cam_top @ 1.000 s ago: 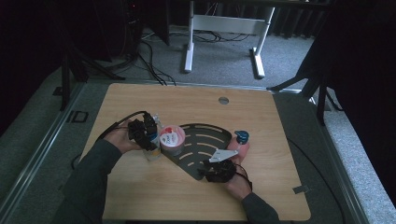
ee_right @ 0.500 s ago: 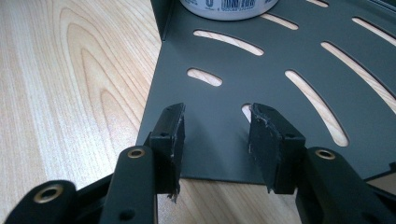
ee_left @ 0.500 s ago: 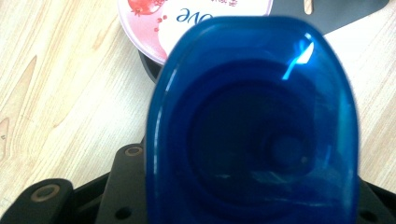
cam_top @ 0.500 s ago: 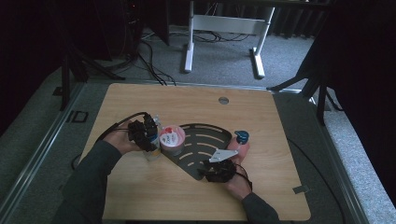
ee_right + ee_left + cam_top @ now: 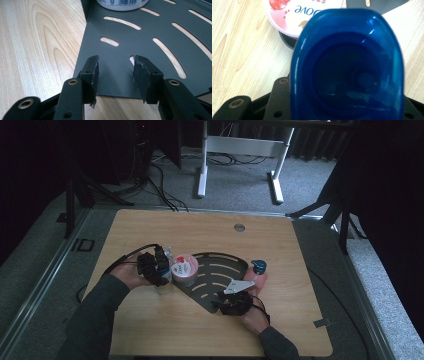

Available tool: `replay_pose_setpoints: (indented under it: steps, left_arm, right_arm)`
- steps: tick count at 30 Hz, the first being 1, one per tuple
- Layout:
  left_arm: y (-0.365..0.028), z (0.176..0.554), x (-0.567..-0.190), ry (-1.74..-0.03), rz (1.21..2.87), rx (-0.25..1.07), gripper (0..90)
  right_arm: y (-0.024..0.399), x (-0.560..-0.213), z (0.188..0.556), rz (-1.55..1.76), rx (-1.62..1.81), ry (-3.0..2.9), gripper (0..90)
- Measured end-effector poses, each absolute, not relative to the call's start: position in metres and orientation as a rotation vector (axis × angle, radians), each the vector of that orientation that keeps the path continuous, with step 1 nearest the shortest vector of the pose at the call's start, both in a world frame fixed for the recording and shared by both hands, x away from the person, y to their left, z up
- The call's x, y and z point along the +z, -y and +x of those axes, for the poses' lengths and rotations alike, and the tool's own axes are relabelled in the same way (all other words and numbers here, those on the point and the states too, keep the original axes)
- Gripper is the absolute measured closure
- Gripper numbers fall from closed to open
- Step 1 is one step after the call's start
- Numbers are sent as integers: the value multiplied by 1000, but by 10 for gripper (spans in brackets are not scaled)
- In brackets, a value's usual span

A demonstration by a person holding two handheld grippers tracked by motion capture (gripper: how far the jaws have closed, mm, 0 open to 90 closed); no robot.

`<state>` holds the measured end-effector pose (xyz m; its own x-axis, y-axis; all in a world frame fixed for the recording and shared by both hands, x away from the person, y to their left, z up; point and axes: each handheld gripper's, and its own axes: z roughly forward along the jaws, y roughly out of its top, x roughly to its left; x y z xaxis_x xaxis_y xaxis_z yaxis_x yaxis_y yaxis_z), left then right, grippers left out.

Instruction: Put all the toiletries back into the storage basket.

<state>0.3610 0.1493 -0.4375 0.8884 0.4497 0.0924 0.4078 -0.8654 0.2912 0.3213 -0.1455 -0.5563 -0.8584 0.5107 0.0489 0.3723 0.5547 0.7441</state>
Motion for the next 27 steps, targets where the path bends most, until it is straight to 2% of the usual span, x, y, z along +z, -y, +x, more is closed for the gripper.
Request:
replay_pose_setpoints:
  steps: [27]
  left_arm:
    - [-120,335,-432,-507,2795,233,557]
  right_arm:
    - [145,-556,321,748,1187,-2616,552]
